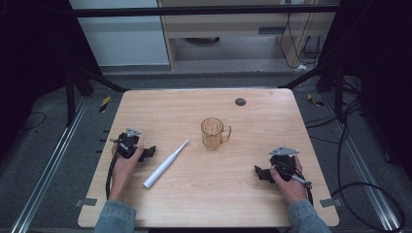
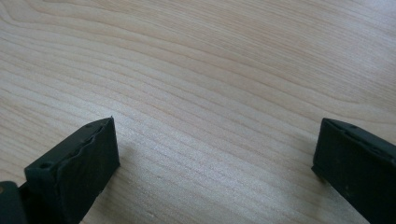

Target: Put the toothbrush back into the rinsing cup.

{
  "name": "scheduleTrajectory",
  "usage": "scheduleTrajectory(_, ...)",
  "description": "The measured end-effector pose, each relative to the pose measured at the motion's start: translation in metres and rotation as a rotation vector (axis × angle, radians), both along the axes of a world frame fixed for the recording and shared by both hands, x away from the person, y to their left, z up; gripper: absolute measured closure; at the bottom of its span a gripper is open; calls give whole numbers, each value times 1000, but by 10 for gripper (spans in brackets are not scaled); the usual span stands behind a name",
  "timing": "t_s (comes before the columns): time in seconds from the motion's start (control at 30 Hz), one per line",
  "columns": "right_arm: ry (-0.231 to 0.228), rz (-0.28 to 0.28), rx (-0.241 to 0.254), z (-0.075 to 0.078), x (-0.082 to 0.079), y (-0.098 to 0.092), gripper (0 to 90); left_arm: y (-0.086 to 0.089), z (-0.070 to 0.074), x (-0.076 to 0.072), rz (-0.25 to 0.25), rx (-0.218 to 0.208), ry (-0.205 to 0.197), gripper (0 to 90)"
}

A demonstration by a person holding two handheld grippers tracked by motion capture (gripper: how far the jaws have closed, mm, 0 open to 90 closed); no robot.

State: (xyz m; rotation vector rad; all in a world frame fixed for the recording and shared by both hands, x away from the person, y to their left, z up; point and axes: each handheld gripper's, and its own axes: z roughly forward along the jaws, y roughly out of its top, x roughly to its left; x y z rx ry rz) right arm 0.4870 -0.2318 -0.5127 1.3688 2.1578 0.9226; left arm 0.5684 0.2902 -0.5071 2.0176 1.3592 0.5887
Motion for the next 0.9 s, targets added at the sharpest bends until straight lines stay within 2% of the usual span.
scheduleTrajectory(0.2,0,1,-1,0,0,0,3,0,1,-1,-2,-1,2,8)
scheduleTrajectory(0.27,-1,1,-1,0,0,0,3,0,6,-5,1,7,6,62)
scheduleTrajectory(0.37,-1,1,-1,0,0,0,3,0,18,-12,9,23,3,55)
scheduleTrajectory(0.43,-1,1,-1,0,0,0,4,-2,26,-19,6,49,12,54)
scheduleTrajectory(0.53,0,1,-1,0,0,0,3,-8,38,-33,-23,100,18,55)
scheduleTrajectory(0.6,0,0,0,0,0,0,3,-10,42,-40,-29,110,17,56)
scheduleTrajectory(0.63,-1,1,-1,0,0,0,3,-14,45,-46,-40,118,29,56)
scheduleTrajectory(0.67,-1,1,-1,0,0,0,3,-14,45,-46,-40,118,29,56)
scheduleTrajectory(0.77,0,1,-1,0,0,0,3,-20,50,-52,-58,150,66,58)
scheduleTrajectory(0.9,-1,1,-1,0,0,0,3,-29,57,-56,-82,165,81,60)
